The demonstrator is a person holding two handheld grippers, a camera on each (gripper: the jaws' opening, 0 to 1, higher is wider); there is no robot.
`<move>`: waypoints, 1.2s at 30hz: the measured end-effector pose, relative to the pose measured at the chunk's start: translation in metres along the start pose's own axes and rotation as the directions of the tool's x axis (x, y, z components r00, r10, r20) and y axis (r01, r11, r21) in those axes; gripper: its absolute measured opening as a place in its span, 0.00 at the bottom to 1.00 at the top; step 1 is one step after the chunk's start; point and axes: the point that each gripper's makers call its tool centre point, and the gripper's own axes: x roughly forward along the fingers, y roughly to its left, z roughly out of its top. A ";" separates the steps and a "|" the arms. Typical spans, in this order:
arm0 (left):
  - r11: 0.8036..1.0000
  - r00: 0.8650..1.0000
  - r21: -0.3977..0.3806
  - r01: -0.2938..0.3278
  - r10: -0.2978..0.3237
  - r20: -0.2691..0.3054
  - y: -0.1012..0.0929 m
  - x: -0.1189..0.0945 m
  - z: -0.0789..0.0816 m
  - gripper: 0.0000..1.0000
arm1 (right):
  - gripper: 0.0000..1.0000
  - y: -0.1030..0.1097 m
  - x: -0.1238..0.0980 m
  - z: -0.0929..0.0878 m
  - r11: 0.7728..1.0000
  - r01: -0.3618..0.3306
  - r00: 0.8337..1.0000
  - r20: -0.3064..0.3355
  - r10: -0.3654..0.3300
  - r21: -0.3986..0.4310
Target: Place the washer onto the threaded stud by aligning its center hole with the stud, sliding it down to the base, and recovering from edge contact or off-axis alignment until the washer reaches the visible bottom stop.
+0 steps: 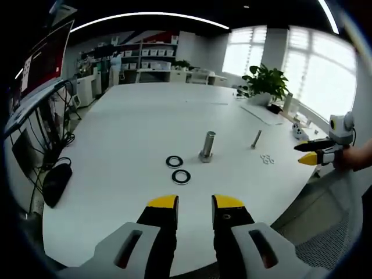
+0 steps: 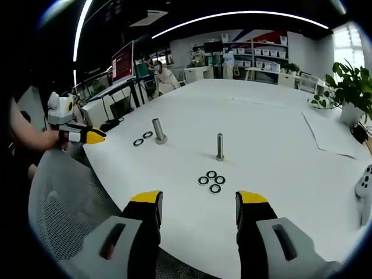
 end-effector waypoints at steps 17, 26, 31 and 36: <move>1.000 1.000 -0.003 0.008 -0.008 -0.008 0.000 0.001 -0.002 0.21 | 0.53 0.000 0.000 -0.002 1.000 0.002 1.000 -0.008 -0.002 -0.004; 1.000 1.000 -0.001 0.013 -0.013 -0.016 -0.001 0.002 -0.004 0.20 | 0.53 0.000 0.000 -0.002 1.000 0.003 1.000 -0.011 -0.003 -0.001; 1.000 1.000 -0.004 0.015 -0.015 -0.017 -0.002 0.002 -0.004 0.20 | 0.53 -0.001 0.000 -0.002 1.000 0.005 1.000 -0.011 -0.005 0.001; 1.000 0.999 0.000 0.022 -0.022 -0.023 -0.002 0.002 -0.005 0.20 | 0.53 -0.001 0.000 -0.002 1.000 0.006 1.000 -0.012 -0.006 0.000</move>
